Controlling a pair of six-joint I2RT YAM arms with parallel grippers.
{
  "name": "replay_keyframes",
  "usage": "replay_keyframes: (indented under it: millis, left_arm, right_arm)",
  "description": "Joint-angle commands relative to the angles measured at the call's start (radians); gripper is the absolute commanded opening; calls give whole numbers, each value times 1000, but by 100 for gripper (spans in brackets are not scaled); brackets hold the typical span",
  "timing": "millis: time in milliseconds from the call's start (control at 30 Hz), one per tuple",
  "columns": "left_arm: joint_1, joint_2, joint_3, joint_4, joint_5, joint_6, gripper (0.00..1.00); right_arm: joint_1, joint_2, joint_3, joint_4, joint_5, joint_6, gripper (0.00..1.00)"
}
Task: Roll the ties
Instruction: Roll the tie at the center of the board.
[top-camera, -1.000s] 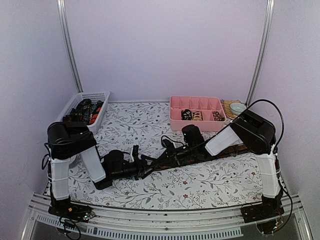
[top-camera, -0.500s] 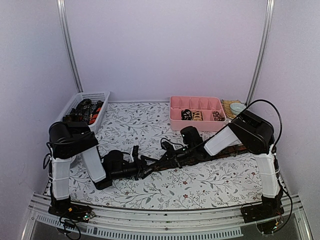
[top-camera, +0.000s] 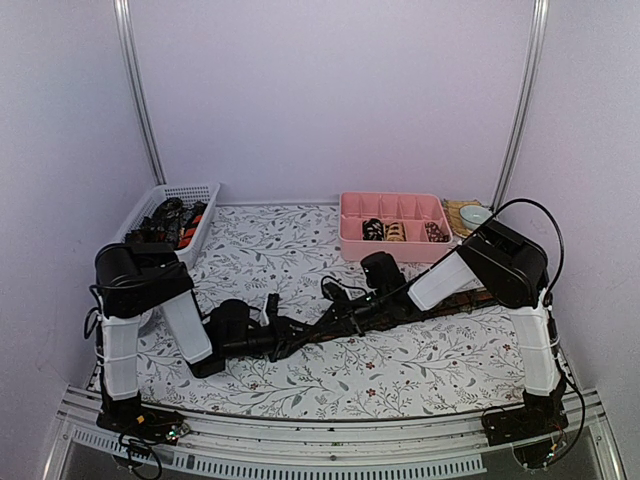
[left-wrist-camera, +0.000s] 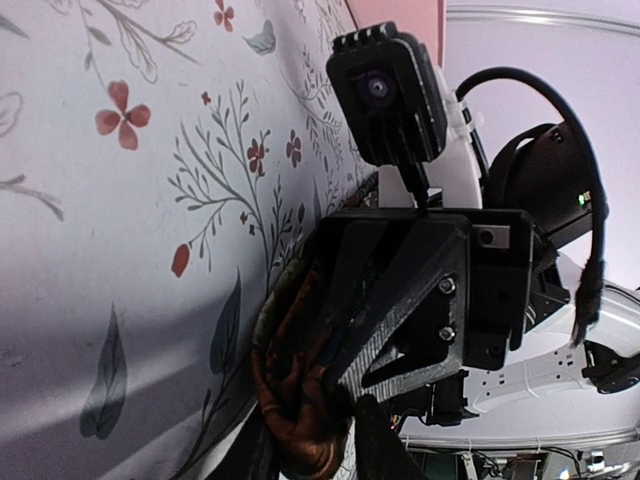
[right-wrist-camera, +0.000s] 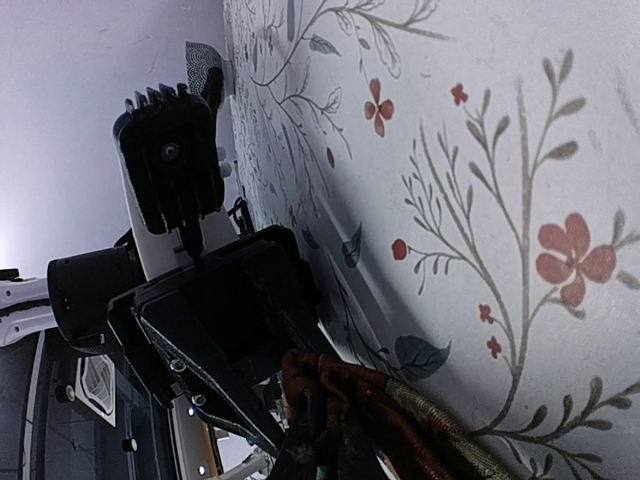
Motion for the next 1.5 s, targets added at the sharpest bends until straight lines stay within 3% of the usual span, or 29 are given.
replay_keyframes:
  millis: [0, 333, 533, 600, 800, 967, 1267, 1467]
  left_arm:
    - [-3, 50, -50, -287, -22, 27, 22]
    - [2, 47, -65, -272, -31, 18, 12]
    - [2, 50, -59, -272, -32, 15, 1]
    - [2, 46, -60, -278, -32, 14, 0]
    - [6, -3, -75, -350, -42, 18, 0]
    - [12, -81, -77, -471, -50, 51, 0]
    - [47, -260, -27, -801, -97, 184, 0]
    - [80, -362, 40, -1041, -130, 310, 0]
  right_arm:
    - [-10, 104, -32, -4, 19, 31, 0]
    - [-12, 152, -43, 80, -13, 104, 0]
    - [-11, 152, -43, 89, -19, 113, 8]
    - [-10, 143, -39, 71, -13, 107, 14]
    - [-11, 1, 21, -240, 105, -101, 34]
    - [-10, -129, 70, -462, 242, -285, 38]
    - [-4, -328, 151, -707, 394, -493, 41]
    - [-3, -374, 222, -888, 517, -672, 41]
